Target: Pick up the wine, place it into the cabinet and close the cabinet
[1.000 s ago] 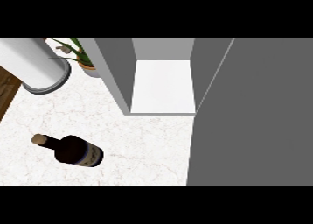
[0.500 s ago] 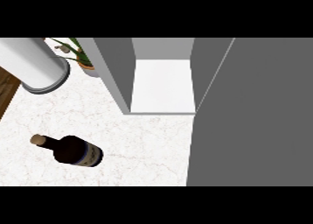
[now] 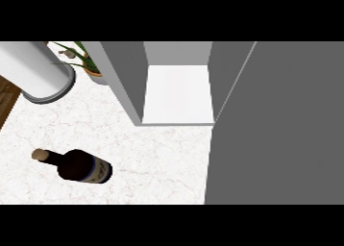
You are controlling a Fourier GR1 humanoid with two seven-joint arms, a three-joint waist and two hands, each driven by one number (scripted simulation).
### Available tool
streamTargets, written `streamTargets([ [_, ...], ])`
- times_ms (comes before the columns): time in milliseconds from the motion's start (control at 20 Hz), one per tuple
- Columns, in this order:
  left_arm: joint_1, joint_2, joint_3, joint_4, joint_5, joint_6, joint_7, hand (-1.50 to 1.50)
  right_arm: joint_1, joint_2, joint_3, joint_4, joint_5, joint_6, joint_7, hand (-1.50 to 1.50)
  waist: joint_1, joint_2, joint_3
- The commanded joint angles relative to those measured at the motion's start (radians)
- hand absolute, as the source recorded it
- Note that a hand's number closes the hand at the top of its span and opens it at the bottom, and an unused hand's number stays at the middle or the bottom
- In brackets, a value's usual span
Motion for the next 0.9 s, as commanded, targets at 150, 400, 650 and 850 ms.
streamTargets([
  [150, 0.091, -0.041, 0.012, 0.201, 0.064, -0.077, -0.265, -1.5, 0.039, 0.006, -0.049, -0.084, -0.11, 0.029, -0.02, -1.5, 0.005, 0.003, 0.0],
  [400, 0.121, -0.042, 0.009, 0.261, 0.039, -0.047, -0.34, -1.5, 0.185, -0.032, -0.059, -0.173, -0.136, 0.096, -0.049, -1.5, -0.009, -0.001, 0.001],
  [650, 0.158, -0.042, -0.05, 0.431, 0.143, -0.109, -0.484, -1.5, 0.165, -0.017, -0.062, -0.183, -0.113, 0.094, -0.022, -1.5, -0.002, 0.001, 0.0],
  [850, 0.115, -0.042, -0.111, 0.563, 0.159, -0.136, -0.581, -1.5, 0.089, 0.007, -0.059, -0.113, -0.122, 0.095, -0.004, -1.5, 0.002, 0.004, 0.0],
])
